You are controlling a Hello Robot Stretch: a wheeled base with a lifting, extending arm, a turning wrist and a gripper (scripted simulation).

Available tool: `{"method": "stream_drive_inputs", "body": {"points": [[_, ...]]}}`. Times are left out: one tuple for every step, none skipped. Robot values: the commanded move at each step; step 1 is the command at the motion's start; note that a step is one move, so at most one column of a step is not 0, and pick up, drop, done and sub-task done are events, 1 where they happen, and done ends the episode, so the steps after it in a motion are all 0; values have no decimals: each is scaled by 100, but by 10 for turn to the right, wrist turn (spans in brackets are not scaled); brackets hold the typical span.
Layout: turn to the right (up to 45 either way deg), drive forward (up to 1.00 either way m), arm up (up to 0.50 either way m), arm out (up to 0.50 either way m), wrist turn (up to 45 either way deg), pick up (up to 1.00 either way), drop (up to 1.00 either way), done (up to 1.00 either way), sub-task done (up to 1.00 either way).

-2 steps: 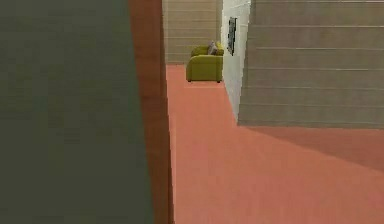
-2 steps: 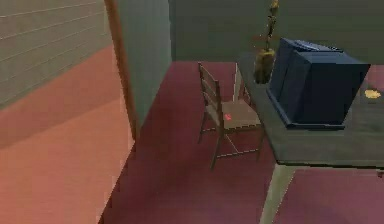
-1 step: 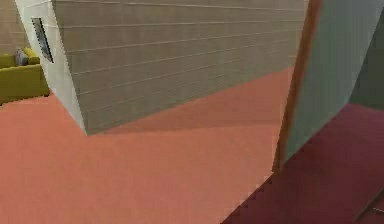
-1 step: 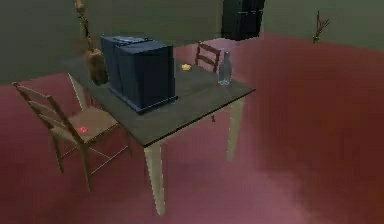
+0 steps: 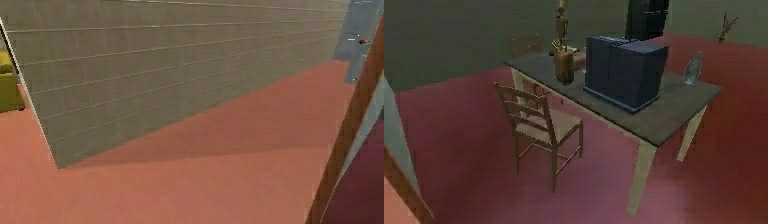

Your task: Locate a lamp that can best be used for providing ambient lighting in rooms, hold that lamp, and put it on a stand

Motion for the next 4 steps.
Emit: {"method": "stream_drive_inputs", "body": {"points": [[-330,0,0,0,0,0,0,0,0],[0,50,0,0,0,0,0,0,0],[-450,0,0,0,0,0,0,0,0],[-60,0,0,0,0,0,0,0,0]]}}
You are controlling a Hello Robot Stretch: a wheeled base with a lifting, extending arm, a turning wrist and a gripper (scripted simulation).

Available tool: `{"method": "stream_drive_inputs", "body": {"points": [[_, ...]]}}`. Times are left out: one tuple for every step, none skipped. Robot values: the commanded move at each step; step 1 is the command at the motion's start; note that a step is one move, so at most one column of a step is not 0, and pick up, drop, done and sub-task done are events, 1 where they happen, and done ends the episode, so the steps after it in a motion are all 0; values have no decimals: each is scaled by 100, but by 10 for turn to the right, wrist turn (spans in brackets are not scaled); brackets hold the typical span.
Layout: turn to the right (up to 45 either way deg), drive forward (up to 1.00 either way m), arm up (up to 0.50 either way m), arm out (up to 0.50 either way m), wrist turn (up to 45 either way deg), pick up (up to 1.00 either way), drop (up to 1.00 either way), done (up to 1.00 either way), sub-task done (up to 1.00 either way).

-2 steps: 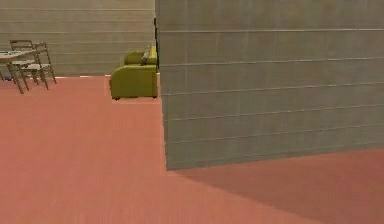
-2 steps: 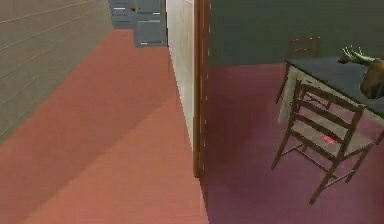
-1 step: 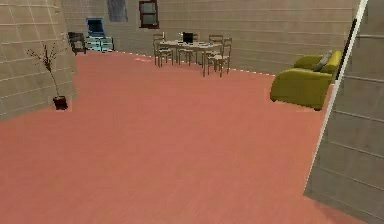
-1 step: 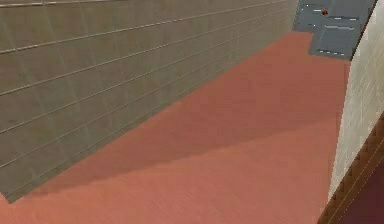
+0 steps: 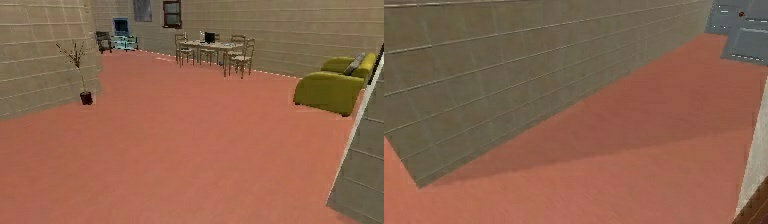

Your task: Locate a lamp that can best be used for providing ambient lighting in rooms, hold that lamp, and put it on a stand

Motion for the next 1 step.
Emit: {"method": "stream_drive_inputs", "body": {"points": [[0,100,0,0,0,0,0,0,0]]}}
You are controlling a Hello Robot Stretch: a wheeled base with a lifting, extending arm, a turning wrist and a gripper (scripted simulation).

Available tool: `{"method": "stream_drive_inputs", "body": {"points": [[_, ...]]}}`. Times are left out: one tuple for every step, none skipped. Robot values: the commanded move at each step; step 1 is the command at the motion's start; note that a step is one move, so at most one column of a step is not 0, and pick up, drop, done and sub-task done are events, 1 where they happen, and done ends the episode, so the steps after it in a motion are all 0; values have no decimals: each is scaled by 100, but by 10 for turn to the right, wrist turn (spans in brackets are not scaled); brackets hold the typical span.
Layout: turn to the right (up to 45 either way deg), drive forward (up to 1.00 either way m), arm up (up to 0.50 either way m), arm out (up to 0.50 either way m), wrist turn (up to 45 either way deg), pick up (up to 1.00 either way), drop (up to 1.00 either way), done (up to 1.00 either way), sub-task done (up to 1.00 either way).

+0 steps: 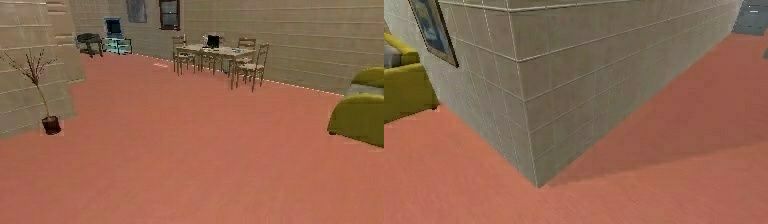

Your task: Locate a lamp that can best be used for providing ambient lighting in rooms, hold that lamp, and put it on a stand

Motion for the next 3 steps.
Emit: {"method": "stream_drive_inputs", "body": {"points": [[0,100,0,0,0,0,0,0,0],[0,100,0,0,0,0,0,0,0],[-30,0,0,0,0,0,0,0,0]]}}
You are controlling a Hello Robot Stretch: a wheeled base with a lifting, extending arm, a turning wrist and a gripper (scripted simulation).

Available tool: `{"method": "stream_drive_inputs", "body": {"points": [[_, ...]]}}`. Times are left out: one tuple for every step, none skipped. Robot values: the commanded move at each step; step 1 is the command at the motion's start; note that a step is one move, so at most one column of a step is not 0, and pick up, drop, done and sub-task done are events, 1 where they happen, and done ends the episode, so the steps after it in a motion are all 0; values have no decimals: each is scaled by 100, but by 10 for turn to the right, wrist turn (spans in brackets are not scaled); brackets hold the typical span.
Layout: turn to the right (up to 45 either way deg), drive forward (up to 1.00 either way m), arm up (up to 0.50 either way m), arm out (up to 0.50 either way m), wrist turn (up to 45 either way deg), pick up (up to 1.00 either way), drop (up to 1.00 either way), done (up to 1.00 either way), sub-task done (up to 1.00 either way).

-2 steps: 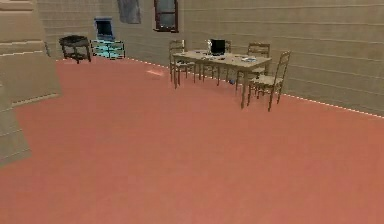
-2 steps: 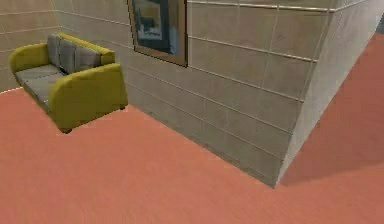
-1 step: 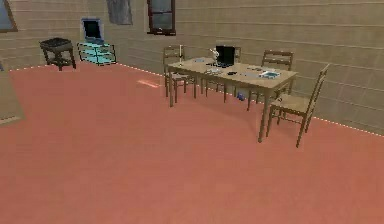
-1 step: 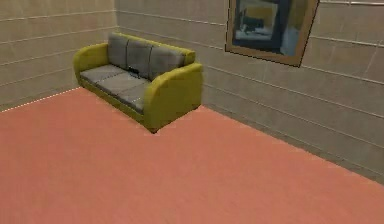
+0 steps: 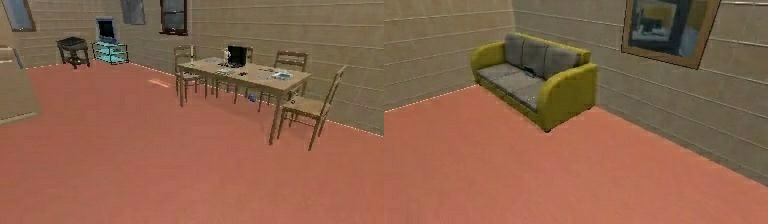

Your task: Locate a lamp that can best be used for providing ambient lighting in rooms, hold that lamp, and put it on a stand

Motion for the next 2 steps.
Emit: {"method": "stream_drive_inputs", "body": {"points": [[0,100,0,0,0,0,0,0,0],[0,100,0,0,0,0,0,0,0]]}}
